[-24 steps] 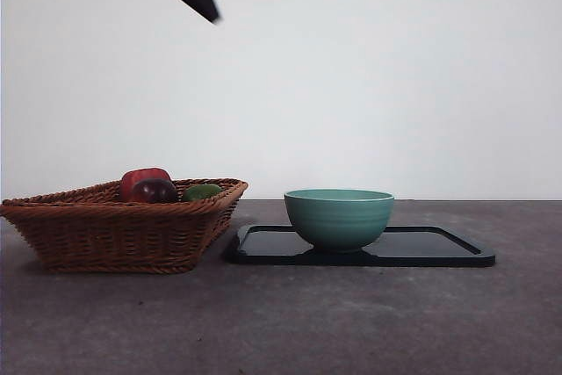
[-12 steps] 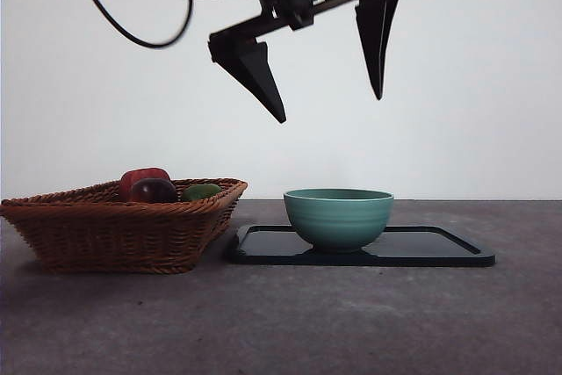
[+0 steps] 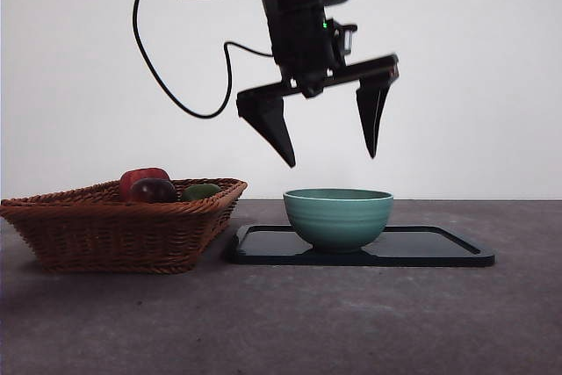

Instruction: Pick up the wifruite, put it on the bowl, pick up the plate, put it on desk

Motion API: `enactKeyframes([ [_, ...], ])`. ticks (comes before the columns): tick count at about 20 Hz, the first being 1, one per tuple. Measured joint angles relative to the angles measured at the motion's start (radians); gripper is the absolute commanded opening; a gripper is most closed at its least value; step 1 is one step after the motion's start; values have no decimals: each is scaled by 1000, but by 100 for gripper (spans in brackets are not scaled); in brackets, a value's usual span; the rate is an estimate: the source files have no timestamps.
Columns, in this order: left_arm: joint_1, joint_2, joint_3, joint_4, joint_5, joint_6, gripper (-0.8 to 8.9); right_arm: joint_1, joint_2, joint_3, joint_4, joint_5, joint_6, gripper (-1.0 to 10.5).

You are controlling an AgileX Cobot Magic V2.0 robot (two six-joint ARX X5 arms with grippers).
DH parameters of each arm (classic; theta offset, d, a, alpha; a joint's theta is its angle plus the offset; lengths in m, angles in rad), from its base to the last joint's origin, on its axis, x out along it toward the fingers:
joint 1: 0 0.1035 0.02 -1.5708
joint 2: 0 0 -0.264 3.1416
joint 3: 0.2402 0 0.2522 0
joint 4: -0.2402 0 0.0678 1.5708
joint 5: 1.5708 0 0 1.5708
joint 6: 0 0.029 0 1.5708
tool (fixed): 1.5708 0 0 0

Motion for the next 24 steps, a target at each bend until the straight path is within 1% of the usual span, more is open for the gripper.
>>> enactKeyframes([
  [14,-6,111,4,68,0,0,583,0,0,0,0,0,0,601],
  [15,-6,116,4,79,0,0,566,0,0,0,0,0,0,601],
  [17,-6,119,8,83,-1,0,491,0,0,0,0,0,0,601],
  [21,-6,146,12,90,-4,2,479,0,0,0,0,0,0,601],
  [24,-6,159,21,88,-5,4,417,0,0,0,0,0,0,601],
])
